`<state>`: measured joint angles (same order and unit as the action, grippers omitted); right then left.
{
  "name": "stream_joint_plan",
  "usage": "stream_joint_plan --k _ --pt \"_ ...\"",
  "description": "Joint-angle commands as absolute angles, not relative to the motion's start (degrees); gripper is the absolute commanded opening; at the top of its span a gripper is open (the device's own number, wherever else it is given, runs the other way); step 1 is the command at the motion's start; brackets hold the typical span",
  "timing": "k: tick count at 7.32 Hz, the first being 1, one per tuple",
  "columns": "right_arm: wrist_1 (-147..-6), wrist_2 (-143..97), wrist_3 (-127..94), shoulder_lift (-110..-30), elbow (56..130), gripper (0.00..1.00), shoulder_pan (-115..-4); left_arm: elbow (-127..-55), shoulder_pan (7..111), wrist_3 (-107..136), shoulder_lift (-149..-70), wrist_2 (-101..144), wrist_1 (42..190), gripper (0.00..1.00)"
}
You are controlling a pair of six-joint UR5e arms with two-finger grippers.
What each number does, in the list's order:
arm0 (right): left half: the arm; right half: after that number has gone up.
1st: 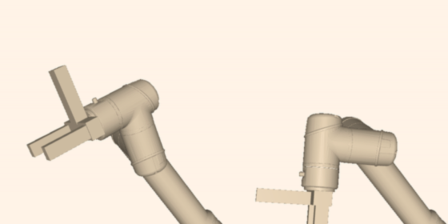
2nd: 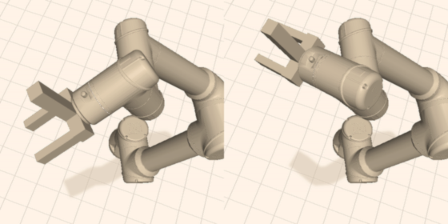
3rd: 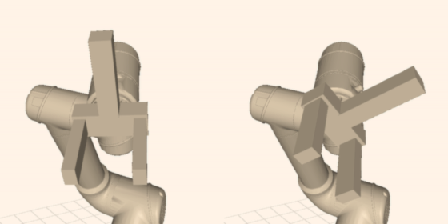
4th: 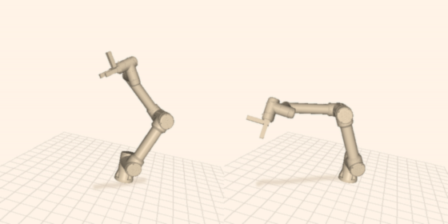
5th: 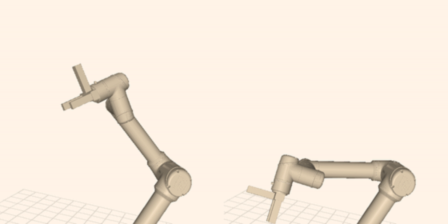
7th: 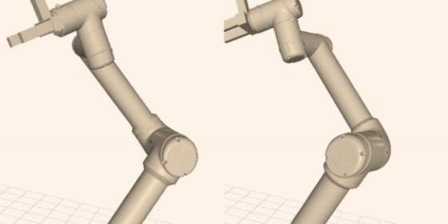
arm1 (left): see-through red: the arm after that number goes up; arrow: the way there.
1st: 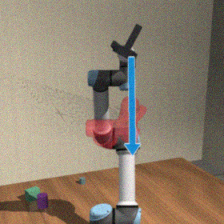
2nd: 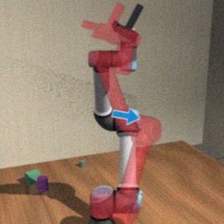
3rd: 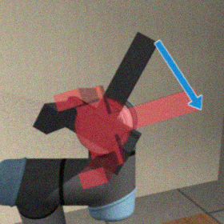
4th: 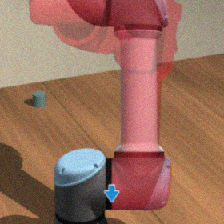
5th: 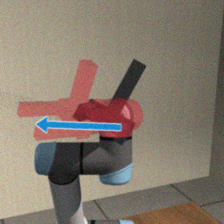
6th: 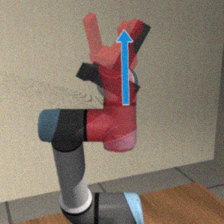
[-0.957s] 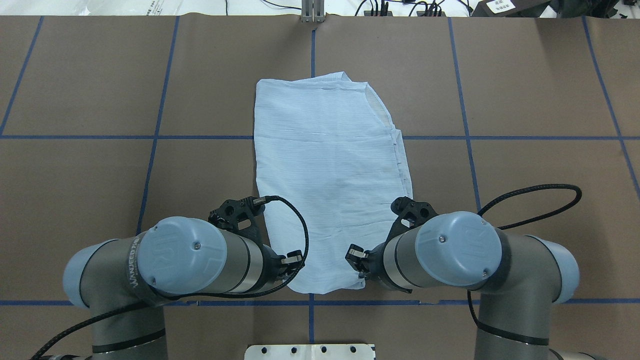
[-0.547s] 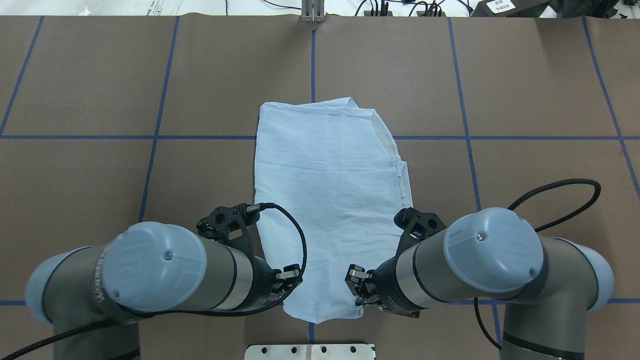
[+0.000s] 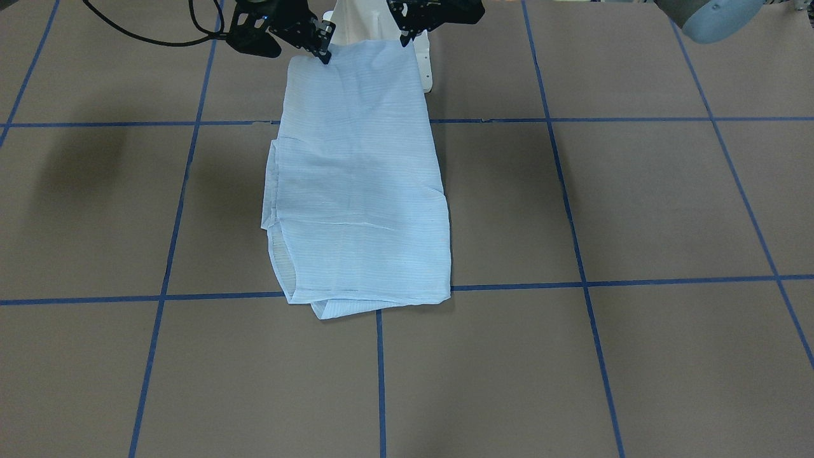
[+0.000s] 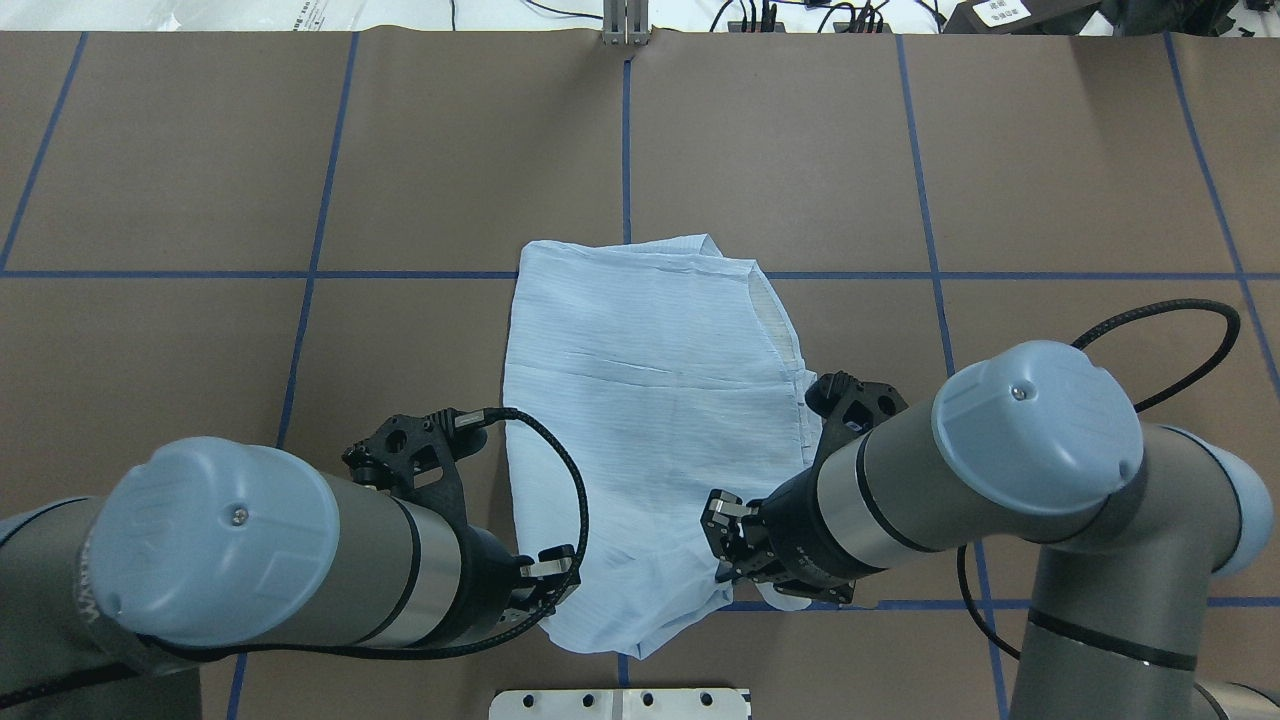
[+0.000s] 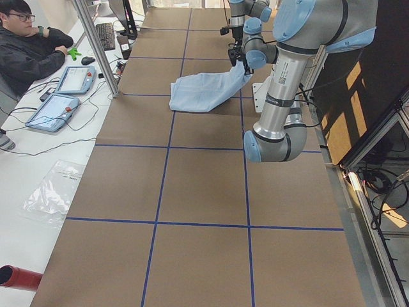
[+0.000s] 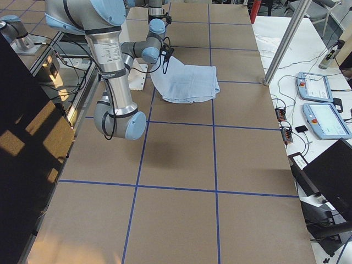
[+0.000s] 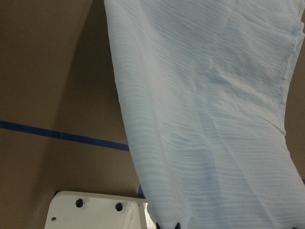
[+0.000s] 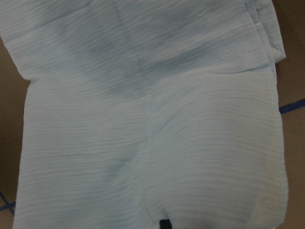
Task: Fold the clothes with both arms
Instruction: 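Grasp the near edge with both grippers and lift it, then fold the lifted edge over the shirt toward the far edge with both grippers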
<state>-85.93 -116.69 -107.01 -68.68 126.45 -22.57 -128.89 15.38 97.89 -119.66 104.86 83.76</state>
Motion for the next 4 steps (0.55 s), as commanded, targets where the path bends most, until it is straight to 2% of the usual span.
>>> stream_joint_plan --k 1,4 --pt "-85.96 -116.63 -104.86 -65.32 121.67 0.00 -28.98 -123.78 21.59 93.10 -119.88 105.03 87.07 0.00" --pt "-86.13 -116.19 -101.45 -56.19 108.32 0.00 -33.30 -116.22 27.66 92.46 -119.97 105.38 96.21 0.00"
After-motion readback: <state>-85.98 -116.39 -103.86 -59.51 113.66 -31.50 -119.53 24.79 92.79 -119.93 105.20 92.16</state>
